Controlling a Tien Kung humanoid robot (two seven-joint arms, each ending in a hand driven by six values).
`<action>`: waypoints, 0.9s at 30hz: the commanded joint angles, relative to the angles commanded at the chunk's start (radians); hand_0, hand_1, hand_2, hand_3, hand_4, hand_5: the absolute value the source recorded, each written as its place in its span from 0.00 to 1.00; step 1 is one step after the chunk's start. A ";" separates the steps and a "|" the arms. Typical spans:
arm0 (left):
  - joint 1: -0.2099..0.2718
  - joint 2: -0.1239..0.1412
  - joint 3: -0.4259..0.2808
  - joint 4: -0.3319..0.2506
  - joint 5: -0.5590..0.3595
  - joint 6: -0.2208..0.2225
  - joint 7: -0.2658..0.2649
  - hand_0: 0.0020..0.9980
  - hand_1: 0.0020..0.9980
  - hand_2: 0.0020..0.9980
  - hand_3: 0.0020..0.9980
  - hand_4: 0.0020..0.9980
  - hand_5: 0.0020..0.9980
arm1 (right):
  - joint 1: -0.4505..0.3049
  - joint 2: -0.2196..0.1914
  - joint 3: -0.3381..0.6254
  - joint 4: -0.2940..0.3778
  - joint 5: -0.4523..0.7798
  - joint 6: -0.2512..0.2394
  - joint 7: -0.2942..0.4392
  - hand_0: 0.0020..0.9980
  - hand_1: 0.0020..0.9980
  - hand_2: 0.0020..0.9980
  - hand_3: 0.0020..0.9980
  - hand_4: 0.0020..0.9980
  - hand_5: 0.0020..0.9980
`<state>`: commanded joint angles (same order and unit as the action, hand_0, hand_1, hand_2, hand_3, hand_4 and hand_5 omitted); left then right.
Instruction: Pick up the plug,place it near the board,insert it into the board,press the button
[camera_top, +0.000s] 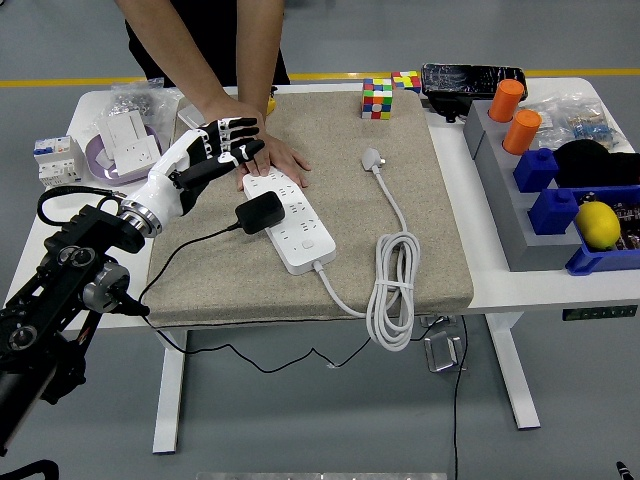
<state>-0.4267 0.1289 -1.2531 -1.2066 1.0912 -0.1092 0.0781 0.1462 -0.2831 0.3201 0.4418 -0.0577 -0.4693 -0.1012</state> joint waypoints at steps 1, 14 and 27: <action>-0.002 -0.001 0.001 0.007 0.019 0.005 0.001 0.97 1.00 0.98 0.99 1.00 0.47 | -0.001 0.000 -0.001 0.000 0.001 0.000 0.000 0.94 0.84 0.78 0.80 1.00 1.00; -0.040 0.008 0.081 0.050 0.536 0.023 -0.010 0.95 0.98 0.95 0.97 1.00 0.49 | 0.000 -0.003 -0.006 0.000 0.001 0.000 -0.001 0.94 0.84 0.78 0.80 1.00 1.00; -0.101 -0.004 0.153 0.159 0.985 0.072 -0.048 0.92 0.95 0.90 0.88 1.00 0.49 | 0.001 -0.007 -0.012 0.001 0.002 0.000 -0.001 0.94 0.84 0.78 0.79 1.00 1.00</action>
<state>-0.5280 0.1250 -1.1001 -1.0473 2.0760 -0.0375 0.0300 0.1473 -0.2902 0.3081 0.4430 -0.0555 -0.4695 -0.1021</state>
